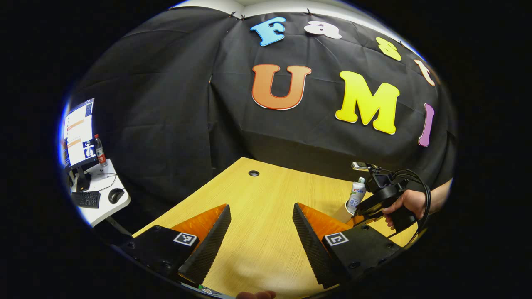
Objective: Put the toothbrush and toothpaste on the desktop into the cup, then pick up the cup and place it on the coaster on the desktop.
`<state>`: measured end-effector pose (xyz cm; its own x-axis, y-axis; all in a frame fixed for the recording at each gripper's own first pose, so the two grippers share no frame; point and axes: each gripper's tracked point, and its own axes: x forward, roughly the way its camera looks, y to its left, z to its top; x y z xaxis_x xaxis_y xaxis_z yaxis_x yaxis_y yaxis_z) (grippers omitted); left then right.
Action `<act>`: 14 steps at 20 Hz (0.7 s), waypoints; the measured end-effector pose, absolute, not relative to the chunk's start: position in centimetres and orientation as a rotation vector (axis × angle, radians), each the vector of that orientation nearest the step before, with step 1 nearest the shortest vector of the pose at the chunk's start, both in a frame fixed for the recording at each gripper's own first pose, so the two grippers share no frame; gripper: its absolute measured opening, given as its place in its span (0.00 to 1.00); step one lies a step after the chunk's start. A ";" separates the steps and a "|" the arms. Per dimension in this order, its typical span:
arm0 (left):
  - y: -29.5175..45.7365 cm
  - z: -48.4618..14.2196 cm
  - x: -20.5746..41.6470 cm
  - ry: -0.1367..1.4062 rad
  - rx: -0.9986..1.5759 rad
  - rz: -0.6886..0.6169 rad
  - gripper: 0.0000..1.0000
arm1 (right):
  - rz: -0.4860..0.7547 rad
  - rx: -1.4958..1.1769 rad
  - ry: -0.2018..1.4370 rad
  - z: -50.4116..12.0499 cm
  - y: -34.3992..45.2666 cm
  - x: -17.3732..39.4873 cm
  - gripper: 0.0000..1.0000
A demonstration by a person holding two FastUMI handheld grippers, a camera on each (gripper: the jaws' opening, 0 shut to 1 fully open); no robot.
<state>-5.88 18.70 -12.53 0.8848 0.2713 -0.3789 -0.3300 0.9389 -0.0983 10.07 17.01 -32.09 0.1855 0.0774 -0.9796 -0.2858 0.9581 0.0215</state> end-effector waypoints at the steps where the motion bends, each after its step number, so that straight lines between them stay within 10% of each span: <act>1: 19.0 -12.5 -6.3 0.371 -0.163 0.323 0.95 | 0.257 -0.186 1.368 -32.2 17.3 10.0 0.21; 10: 20.1 -13.0 -7.9 0.381 -0.179 0.354 0.95 | 0.198 -0.193 1.438 -33.9 17.6 8.8 0.22; 14: 19.0 -12.9 -7.4 0.382 -0.186 0.325 0.95 | 0.208 -0.171 1.396 -32.9 17.4 9.5 0.59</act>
